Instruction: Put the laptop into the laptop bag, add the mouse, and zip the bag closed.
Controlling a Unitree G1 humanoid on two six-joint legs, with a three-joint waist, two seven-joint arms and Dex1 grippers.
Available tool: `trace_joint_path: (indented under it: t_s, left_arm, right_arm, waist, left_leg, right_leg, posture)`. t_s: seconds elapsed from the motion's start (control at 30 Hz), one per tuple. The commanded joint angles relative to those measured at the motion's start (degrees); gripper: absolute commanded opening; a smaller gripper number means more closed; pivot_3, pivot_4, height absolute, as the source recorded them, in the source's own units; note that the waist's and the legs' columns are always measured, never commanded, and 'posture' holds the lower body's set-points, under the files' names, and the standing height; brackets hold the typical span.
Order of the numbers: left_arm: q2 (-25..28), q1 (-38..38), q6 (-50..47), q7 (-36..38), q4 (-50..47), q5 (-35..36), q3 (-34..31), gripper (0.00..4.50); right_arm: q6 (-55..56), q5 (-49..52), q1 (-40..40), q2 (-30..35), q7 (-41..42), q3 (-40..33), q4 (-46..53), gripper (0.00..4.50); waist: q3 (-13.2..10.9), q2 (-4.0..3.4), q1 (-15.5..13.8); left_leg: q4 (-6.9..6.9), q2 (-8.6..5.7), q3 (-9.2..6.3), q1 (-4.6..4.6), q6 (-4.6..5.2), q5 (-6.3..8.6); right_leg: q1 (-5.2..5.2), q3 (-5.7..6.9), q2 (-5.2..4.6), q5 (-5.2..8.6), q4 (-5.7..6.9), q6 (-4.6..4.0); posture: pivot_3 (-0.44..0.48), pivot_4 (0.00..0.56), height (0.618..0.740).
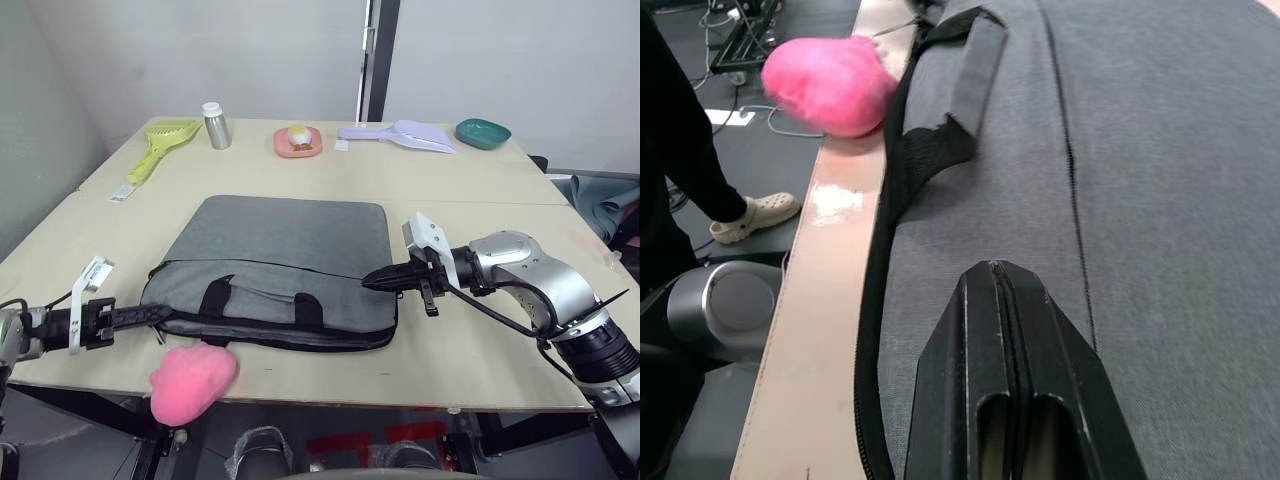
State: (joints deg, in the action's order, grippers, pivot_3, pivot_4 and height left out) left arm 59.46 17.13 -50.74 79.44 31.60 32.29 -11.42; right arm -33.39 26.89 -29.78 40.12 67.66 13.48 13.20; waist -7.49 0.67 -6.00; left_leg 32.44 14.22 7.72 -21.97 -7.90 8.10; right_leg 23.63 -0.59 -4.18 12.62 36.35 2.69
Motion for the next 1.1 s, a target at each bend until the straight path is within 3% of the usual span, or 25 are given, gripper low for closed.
trace_joint_path:
  t_s: [0.03, 0.17, 0.3, 0.43, 0.57, 0.8, 1.1]
  left_arm:
    - [3.51, 0.20, 1.94, 0.92, -2.05, 0.15, -3.46, 2.80]
    - [8.67, -3.73, 2.94, 2.17, -6.71, 0.04, -7.08, 2.80]
    - [12.42, -15.02, 5.42, 3.86, -13.63, -0.66, -15.16, 2.80]
    - [11.70, -21.39, 5.13, 2.49, -20.79, 0.15, -23.64, 2.80]
    - [7.17, -23.98, 1.60, 1.82, -37.26, 7.13, -32.91, 2.80]
    - [2.83, -21.41, -0.94, -3.83, -58.23, 17.85, -30.19, 2.80]
    - [5.27, -20.10, 4.72, -2.89, -61.26, 16.28, -24.05, 2.80]
  right_arm:
    - [1.26, 0.02, -1.89, -0.28, 0.97, -1.16, -0.82, 0.00]
    - [2.44, -0.64, -2.92, -1.37, 1.84, -0.69, -2.88, 0.00]
    - [4.03, -1.57, -4.25, -2.99, 2.52, 0.25, -5.48, 0.00]
    - [5.47, -2.42, -5.10, -4.90, 3.15, 0.79, -7.44, 0.00]
    - [7.06, -3.83, -5.42, -7.91, 2.72, 2.11, -9.01, 0.00]
    - [13.23, -12.89, -1.27, -10.50, 0.04, 8.14, -16.38, 0.00]
    - [16.11, -18.08, 1.77, -11.50, -1.11, 11.19, -22.04, 0.00]
  waist:
    - [0.00, 0.00, 0.24]
    - [0.00, 0.02, 0.79]
    - [0.00, 0.06, 1.20]
    - [-0.03, 0.01, 0.89]
    - [-0.02, 0.02, 0.58]
    - [-0.01, 0.03, 0.69]
    - [0.21, 0.06, 2.13]
  left_leg:
    - [0.01, 0.00, -0.02, 0.00, 0.00, 0.00]
    - [0.00, 0.03, -0.08, -0.06, -0.01, 0.00]
    - [-0.10, 0.03, -0.09, -0.09, -0.02, 0.01]
    - [-0.14, 0.04, -0.14, -0.09, -0.01, 0.01]
    - [-0.08, 0.04, -0.22, -0.09, -0.01, 0.01]
    - [-0.04, 0.03, -0.29, -0.13, -0.01, 0.01]
    - [0.01, 0.03, -0.27, 0.08, 0.00, 0.01]
  right_leg:
    - [-0.01, 0.03, 0.00, 0.00, 0.00, 0.00]
    - [0.01, 0.12, 0.01, 0.01, -0.02, -0.01]
    - [-0.01, 0.18, 0.01, 0.02, -0.19, -0.03]
    - [-0.03, 0.28, -0.01, 0.04, -0.20, -0.06]
    - [-0.11, 0.37, -0.04, 0.04, -0.18, -0.08]
    - [-0.15, 0.45, -0.04, 0.06, -0.15, -0.12]
    - [-0.43, 0.39, -0.02, 0.06, -0.07, -0.11]
  posture:
    - [0.000, 0.150, 0.740]
    - [0.000, 0.150, 0.740]
    - [0.000, 0.150, 0.740]
    - [0.000, 0.150, 0.740]
    - [0.000, 0.150, 0.740]
    - [0.000, 0.150, 0.740]
    - [0.000, 0.150, 0.740]
